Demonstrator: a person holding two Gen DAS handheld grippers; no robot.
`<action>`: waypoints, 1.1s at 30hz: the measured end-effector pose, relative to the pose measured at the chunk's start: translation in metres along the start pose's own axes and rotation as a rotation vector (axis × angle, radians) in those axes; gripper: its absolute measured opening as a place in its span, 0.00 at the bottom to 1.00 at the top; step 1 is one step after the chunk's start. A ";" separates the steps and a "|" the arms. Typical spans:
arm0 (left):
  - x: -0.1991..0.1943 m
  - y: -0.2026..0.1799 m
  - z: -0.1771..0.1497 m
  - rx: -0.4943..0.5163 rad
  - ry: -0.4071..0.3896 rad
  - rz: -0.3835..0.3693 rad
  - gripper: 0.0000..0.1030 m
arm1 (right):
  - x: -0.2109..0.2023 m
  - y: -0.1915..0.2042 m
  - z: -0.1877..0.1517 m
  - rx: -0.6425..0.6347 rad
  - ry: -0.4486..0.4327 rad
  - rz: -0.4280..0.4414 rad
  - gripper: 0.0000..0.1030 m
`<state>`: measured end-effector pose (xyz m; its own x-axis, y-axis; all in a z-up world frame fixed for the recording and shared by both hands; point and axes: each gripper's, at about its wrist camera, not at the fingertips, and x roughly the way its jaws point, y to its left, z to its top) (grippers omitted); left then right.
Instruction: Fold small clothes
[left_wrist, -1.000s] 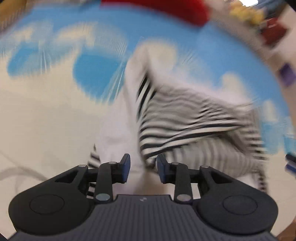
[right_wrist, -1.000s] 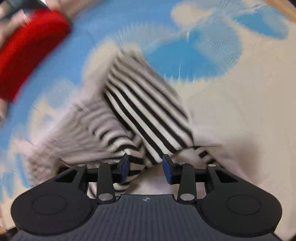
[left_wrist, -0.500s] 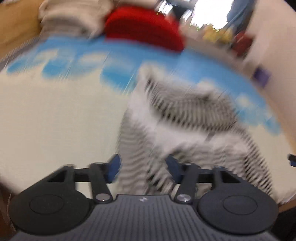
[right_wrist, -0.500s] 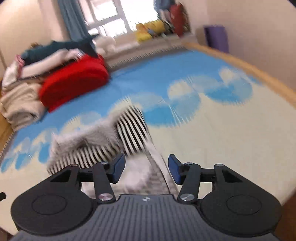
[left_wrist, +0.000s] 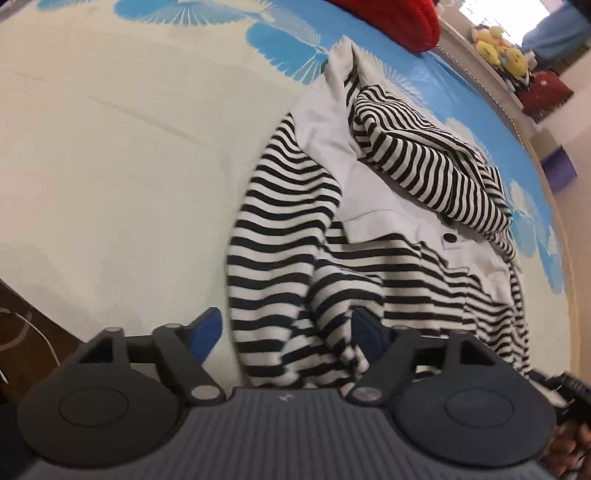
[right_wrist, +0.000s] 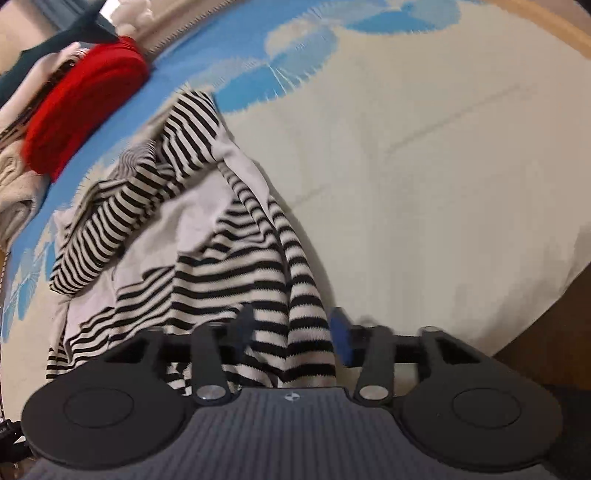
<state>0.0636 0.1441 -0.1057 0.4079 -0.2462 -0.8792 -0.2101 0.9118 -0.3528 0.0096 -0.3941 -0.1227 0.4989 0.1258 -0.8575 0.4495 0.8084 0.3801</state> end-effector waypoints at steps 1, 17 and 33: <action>0.003 -0.003 0.001 -0.015 0.007 -0.017 0.81 | 0.004 -0.001 -0.001 0.005 0.015 0.002 0.59; 0.041 -0.033 -0.011 0.155 0.038 0.164 0.24 | 0.025 0.016 -0.014 -0.126 0.051 -0.062 0.32; -0.019 -0.012 -0.022 0.126 0.007 0.035 0.10 | -0.037 -0.008 -0.007 -0.070 -0.042 0.014 0.03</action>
<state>0.0383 0.1310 -0.0917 0.3956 -0.2152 -0.8929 -0.1104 0.9540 -0.2788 -0.0179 -0.4010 -0.0966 0.5364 0.1141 -0.8362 0.3898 0.8453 0.3654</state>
